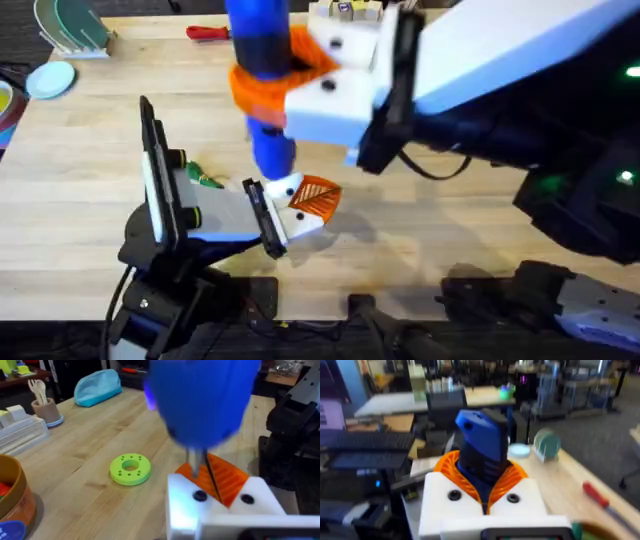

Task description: Pick up the gripper from the table and insert it into the empty holder that is missing its gripper. Then pick up a screw, insert it into the mounting hole, and use the screwdriver to tighten it. Finally, clean up the table by picking up the vegetable and placing it into the bucket.

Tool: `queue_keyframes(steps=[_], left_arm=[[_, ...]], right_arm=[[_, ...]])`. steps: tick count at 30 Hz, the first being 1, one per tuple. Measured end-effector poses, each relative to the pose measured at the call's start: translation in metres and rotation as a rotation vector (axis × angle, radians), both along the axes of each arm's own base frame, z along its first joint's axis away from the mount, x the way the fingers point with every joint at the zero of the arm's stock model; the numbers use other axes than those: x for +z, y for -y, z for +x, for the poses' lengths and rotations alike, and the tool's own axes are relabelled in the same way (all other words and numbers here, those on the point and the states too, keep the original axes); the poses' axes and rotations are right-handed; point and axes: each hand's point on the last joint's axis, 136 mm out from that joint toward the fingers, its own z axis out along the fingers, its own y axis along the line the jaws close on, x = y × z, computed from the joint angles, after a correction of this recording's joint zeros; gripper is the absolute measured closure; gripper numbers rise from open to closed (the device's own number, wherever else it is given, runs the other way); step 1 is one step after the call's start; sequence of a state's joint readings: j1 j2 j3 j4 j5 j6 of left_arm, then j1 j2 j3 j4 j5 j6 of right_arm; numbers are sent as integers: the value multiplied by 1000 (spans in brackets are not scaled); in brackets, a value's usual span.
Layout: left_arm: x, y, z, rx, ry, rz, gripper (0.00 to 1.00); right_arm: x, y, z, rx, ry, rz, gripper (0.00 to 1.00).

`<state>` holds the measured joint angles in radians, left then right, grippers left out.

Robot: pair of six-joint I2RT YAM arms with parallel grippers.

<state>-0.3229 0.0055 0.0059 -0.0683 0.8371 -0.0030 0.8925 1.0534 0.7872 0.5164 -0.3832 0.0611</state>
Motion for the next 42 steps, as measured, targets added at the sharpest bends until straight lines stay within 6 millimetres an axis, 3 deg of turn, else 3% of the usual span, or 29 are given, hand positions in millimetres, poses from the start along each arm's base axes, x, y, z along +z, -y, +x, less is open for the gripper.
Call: queue_keyframes(steps=[2, 5, 9, 13, 18, 22, 25, 28, 33, 42], left_arm=[[0, 0, 0, 0, 0, 0, 991], [0, 0, 0, 0, 0, 0, 991], [0, 0, 0, 0, 0, 0, 991], [0, 0, 0, 0, 0, 0, 991], [0, 0, 0, 0, 0, 0, 991], [0, 0, 0, 0, 0, 0, 991], [0, 0, 0, 0, 0, 0, 991], [0, 0, 0, 0, 0, 0, 991], [0, 0, 0, 0, 0, 0, 991], [0, 0, 0, 0, 0, 0, 991]], right_arm=[[20, 5, -1, -4, 41, 68, 982], [32, 18, 1, -26, 60, 99, 982], [21, 34, 28, -127, 70, 40, 982], [-17, 66, 84, -389, 99, -147, 982], [-64, 149, 163, -849, 172, -475, 982], [-115, 220, 205, -1083, 194, -845, 982], [-156, 252, 222, -1112, 194, -1092, 982], [-190, 264, 231, -1064, 209, -1274, 982], [-243, 266, 238, -900, 260, -1515, 982], [-323, 267, 234, -637, 273, -1749, 982]])
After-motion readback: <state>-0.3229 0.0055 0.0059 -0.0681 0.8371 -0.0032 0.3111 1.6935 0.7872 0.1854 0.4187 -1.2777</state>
